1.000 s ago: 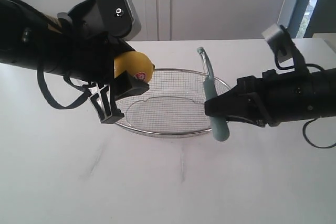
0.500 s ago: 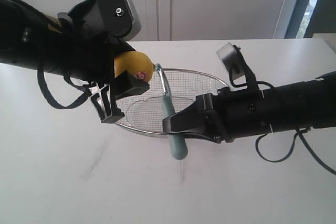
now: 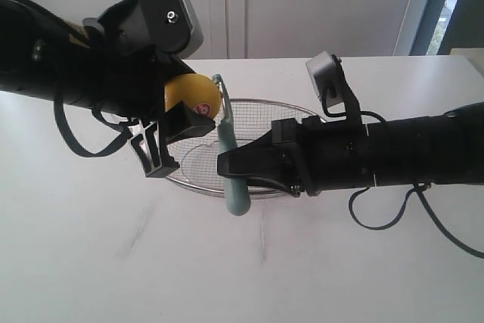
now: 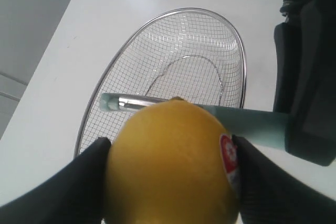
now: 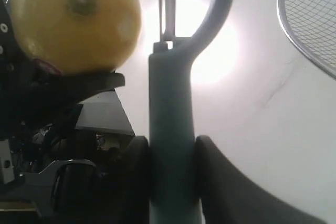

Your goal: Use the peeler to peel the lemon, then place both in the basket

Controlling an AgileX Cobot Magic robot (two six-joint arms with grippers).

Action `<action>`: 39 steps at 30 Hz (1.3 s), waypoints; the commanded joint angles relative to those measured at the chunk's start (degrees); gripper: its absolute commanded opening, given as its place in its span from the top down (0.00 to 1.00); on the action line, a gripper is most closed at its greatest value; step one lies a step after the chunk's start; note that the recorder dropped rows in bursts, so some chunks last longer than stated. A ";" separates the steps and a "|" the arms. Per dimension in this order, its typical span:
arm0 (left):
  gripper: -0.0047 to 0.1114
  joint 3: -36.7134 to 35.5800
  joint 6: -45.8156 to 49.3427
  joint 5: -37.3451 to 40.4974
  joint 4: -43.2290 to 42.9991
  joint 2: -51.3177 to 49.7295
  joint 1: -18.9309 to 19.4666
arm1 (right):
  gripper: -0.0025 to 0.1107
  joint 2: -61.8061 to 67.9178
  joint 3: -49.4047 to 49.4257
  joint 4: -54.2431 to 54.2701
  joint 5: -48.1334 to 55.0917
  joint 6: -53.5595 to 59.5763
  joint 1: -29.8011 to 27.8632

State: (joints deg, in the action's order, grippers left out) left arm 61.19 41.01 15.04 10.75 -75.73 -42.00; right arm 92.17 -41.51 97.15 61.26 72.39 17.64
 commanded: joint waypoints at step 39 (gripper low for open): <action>0.96 -0.05 -0.46 0.01 0.67 0.29 -0.41 | 0.98 -4.24 0.27 2.19 5.91 1.83 -4.44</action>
State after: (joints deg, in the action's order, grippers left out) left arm 61.19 41.01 15.16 10.75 -75.73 -42.00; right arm 89.92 -41.51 98.73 64.97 73.20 14.21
